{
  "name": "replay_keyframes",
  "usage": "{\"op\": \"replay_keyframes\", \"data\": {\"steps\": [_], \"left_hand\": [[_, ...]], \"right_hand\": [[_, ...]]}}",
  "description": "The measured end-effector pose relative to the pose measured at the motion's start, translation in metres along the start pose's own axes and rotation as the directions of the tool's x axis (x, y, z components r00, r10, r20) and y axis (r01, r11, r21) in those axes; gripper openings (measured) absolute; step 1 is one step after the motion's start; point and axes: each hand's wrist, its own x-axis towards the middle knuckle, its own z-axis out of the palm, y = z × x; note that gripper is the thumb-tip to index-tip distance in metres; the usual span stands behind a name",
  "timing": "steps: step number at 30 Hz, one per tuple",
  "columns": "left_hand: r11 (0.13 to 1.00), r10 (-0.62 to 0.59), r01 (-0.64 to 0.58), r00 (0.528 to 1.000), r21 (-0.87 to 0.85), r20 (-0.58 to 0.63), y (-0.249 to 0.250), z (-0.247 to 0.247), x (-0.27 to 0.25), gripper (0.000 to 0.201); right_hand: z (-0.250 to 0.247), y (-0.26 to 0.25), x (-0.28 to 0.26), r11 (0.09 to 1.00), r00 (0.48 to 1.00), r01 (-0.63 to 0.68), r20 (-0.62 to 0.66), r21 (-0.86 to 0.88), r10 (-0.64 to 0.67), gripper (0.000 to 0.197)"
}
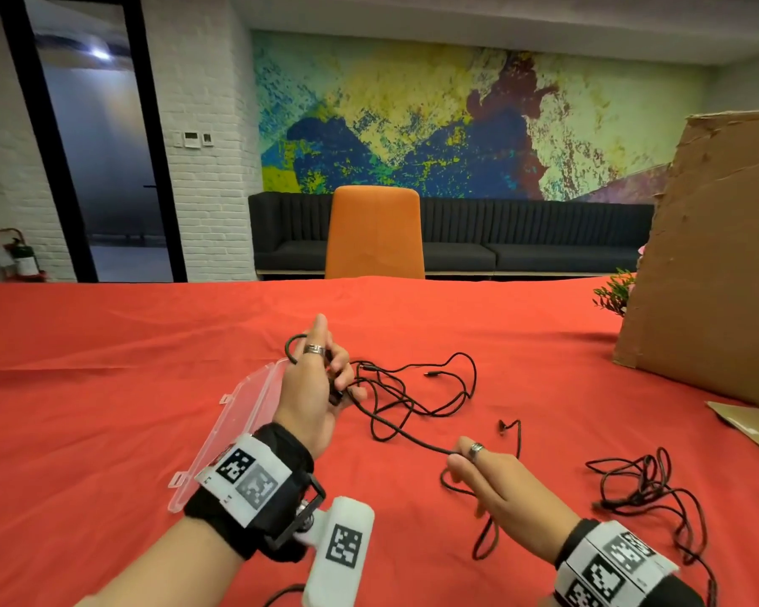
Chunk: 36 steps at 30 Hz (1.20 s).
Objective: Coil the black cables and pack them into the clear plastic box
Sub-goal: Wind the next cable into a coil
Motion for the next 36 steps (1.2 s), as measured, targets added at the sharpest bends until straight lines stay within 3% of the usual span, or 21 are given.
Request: {"op": "replay_keyframes", "data": {"steps": [3,5,6,8,9,11,13,18,20,23,25,27,28,30,32,33,34,36], "left_hand": [[0.915,0.076,-0.131,0.985,0.381,0.156,-0.008,0.001,0.0,0.034],[0.835,-0.099,-0.097,0.941,0.541,0.322,-0.013,0.003,-0.003,0.047],[0.812,-0.22,-0.043,0.902,0.583,0.372,-0.014,0.004,-0.007,0.05],[0.769,-0.408,0.047,0.804,0.637,0.433,-0.014,0.006,-0.015,0.043],[0.738,-0.475,0.059,0.753,0.672,0.455,-0.015,0.006,-0.017,0.037],[0.688,-0.588,0.077,0.642,0.722,0.492,-0.014,0.007,-0.024,0.021],[0.694,-0.645,0.143,0.56,0.706,0.52,-0.012,0.007,-0.026,0.004],[0.731,-0.675,0.366,0.507,0.576,0.536,-0.011,0.002,-0.024,0.02],[0.739,-0.672,0.408,0.485,0.536,0.559,-0.014,0.0,-0.024,0.019],[0.728,-0.685,0.411,0.47,0.549,0.556,-0.017,0.0,-0.025,0.02],[0.703,-0.707,0.389,0.472,0.596,0.526,-0.021,0.003,-0.029,0.023],[0.712,-0.696,0.391,0.506,0.584,0.51,-0.026,0.006,-0.034,0.025],[0.743,-0.663,0.396,0.549,0.539,0.51,-0.029,0.007,-0.035,0.026],[0.831,-0.547,0.379,0.689,0.407,0.476,-0.033,0.01,-0.037,0.026],[0.907,-0.38,0.272,0.855,0.32,0.353,-0.039,0.012,-0.034,0.025],[0.931,-0.298,0.212,0.912,0.297,0.283,-0.043,0.012,-0.032,0.027],[0.946,-0.241,0.175,0.943,0.274,0.229,-0.047,0.011,-0.031,0.029],[0.959,-0.212,0.168,0.96,0.228,0.181,-0.052,0.013,-0.03,0.026]], "right_hand": [[-0.007,-0.009,-0.001,0.993,0.997,0.06,-0.05,-0.102,-0.065,0.036],[-0.01,-0.022,0.001,0.946,0.991,0.109,-0.04,-0.304,-0.127,0.052],[-0.011,-0.029,0.003,0.914,0.986,0.12,-0.058,-0.388,-0.154,0.053],[-0.015,-0.043,0.008,0.919,0.977,0.079,-0.152,-0.387,-0.148,0.037],[-0.018,-0.05,0.012,0.936,0.974,0.035,-0.198,-0.35,-0.11,0.03],[-0.023,-0.057,0.02,0.975,0.965,-0.026,-0.26,-0.22,-0.033,0.038],[-0.027,-0.058,0.027,0.997,0.964,-0.015,-0.264,-0.075,-0.005,0.044],[-0.022,-0.035,0.033,0.967,0.981,-0.062,-0.164,0.248,0.105,0.028],[-0.02,-0.025,0.034,0.959,0.972,-0.098,-0.181,0.265,0.149,0.026],[-0.015,-0.021,0.035,0.983,0.951,-0.051,-0.291,0.175,0.101,0.025],[-0.009,-0.022,0.034,0.986,0.927,-0.011,-0.367,0.164,0.072,0.024],[-0.004,-0.023,0.034,0.988,0.904,-0.001,-0.422,0.155,0.067,0.021],[-0.003,-0.021,0.034,0.99,0.899,-0.014,-0.431,0.14,0.074,0.02],[0.002,-0.015,0.029,0.992,0.915,-0.044,-0.394,0.118,0.087,0.019],[0.009,-0.009,0.019,0.994,0.95,-0.043,-0.303,0.098,0.071,0.02],[0.012,-0.007,0.014,0.998,0.963,-0.043,-0.264,0.055,0.057,0.02],[0.015,-0.008,0.009,0.999,0.971,-0.044,-0.236,-0.005,0.042,0.021],[0.018,-0.014,0.002,0.989,0.982,-0.033,-0.189,-0.147,0.004,0.028]]}}
